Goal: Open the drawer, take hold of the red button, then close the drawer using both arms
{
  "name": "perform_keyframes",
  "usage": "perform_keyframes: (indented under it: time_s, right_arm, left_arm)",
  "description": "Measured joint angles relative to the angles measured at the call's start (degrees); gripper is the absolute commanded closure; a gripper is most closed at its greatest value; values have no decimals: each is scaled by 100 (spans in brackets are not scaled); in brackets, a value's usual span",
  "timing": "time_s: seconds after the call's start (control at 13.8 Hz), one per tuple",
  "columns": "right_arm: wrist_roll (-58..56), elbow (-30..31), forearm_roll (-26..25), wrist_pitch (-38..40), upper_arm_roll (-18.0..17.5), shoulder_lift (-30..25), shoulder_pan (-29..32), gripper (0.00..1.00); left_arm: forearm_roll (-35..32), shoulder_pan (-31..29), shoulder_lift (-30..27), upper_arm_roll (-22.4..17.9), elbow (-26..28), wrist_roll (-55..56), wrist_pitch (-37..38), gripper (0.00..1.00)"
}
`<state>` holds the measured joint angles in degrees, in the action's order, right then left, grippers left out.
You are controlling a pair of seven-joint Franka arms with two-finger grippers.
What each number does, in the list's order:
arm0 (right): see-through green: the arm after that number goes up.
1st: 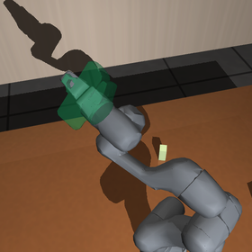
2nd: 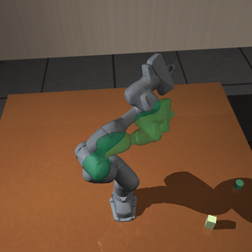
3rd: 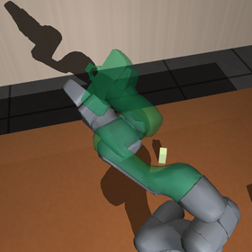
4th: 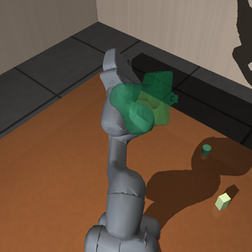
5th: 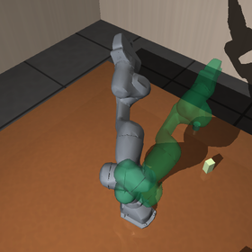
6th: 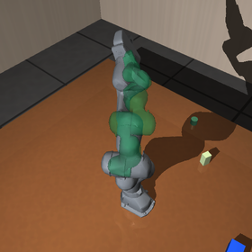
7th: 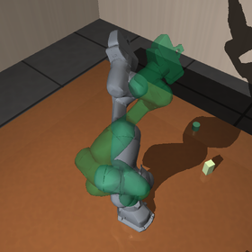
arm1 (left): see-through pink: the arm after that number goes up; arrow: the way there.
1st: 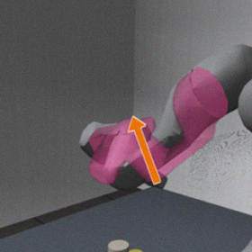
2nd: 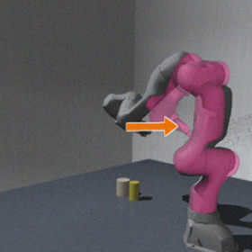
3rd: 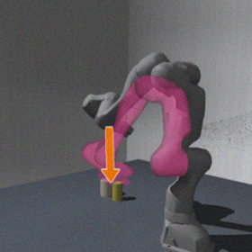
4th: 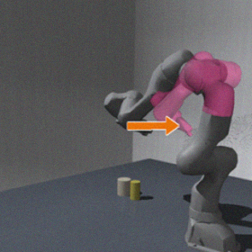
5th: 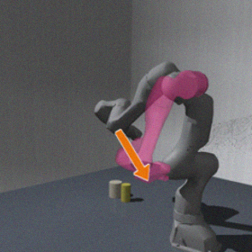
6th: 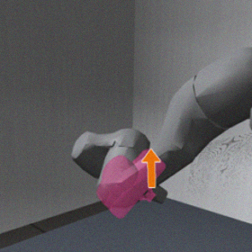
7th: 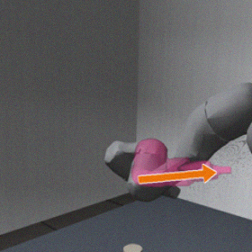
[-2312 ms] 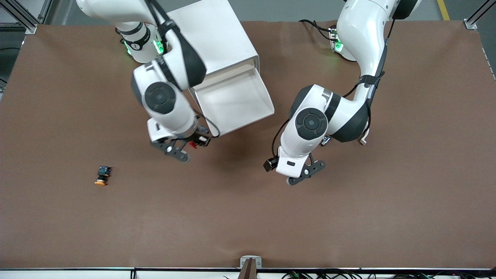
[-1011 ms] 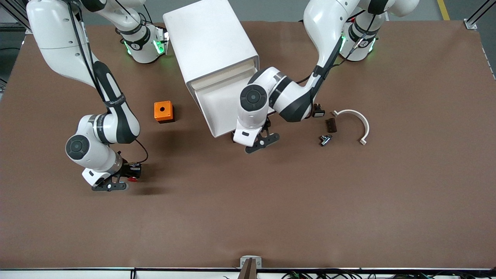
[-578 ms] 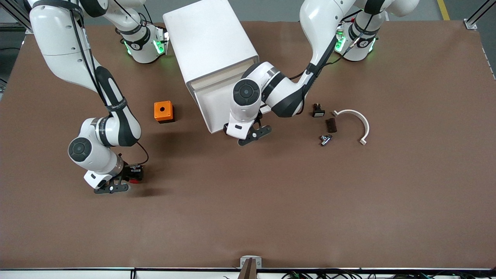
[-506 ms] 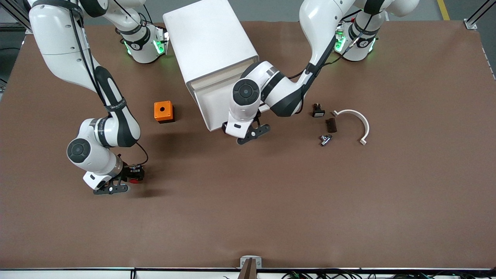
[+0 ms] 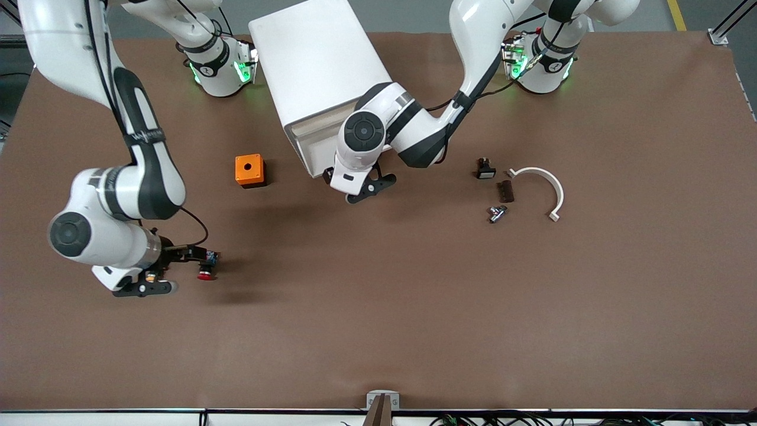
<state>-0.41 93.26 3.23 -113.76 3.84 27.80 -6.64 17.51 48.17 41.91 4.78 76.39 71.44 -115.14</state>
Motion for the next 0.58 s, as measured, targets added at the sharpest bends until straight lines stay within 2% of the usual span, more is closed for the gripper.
perform_keyframes:
  time_s: [0.22, 0.58]
  right_arm:
    - [167, -310, -7, 998, 11, -503, 4, 0]
    - [199, -386, -202, 1892, 189, -1328, 132, 0]
  left_arm:
    - [254, 3, 1, 132, 66, 147, 0, 0]
    - [914, 3, 4, 210, 205, 166, 0, 0]
